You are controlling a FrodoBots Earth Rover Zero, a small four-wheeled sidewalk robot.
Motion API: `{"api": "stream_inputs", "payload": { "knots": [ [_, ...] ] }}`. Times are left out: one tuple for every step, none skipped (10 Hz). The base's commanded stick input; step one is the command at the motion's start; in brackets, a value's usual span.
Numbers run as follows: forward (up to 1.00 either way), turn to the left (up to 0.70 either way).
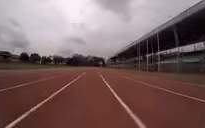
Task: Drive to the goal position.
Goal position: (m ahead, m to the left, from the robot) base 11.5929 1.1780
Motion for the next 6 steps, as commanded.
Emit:
{"api": "stream_inputs", "payload": {
  "knots": [
    [0.70,0.00],
    [0.70,0.00],
    [0.70,0.00],
    [0.70,0.00],
    [0.70,0.00],
    [0.70,0.00]
  ]
}}
